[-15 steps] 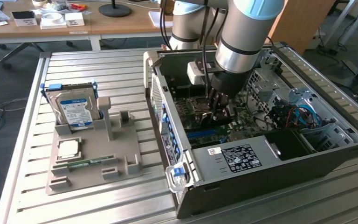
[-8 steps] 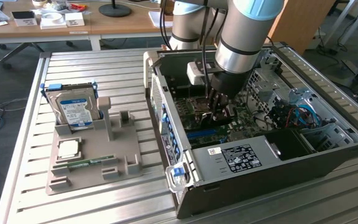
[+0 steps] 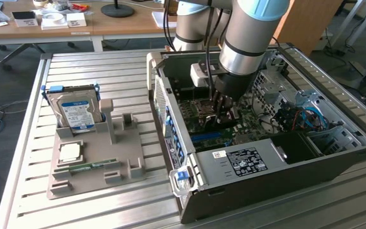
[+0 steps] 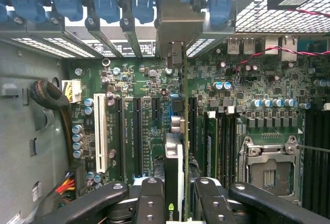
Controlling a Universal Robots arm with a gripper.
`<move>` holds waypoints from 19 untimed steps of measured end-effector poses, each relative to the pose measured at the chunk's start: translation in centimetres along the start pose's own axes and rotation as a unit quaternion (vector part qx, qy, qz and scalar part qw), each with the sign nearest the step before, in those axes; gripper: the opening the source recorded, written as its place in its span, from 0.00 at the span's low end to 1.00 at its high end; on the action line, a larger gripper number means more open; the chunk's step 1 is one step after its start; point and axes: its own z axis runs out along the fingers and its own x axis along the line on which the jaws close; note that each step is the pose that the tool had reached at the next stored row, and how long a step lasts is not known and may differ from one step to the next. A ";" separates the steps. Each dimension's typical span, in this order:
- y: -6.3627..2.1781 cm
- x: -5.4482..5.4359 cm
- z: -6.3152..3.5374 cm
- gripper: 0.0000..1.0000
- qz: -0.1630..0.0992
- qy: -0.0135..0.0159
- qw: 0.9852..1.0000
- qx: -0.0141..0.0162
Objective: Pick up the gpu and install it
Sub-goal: 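Insert the gpu into the slot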
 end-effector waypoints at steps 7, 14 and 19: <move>-0.11 0.0 -0.01 0.27 0.001 0.002 1.000 -0.008; -0.28 0.0 0.02 0.27 0.001 0.002 1.000 -0.009; -0.29 0.0 0.15 0.27 0.001 0.002 1.000 -0.009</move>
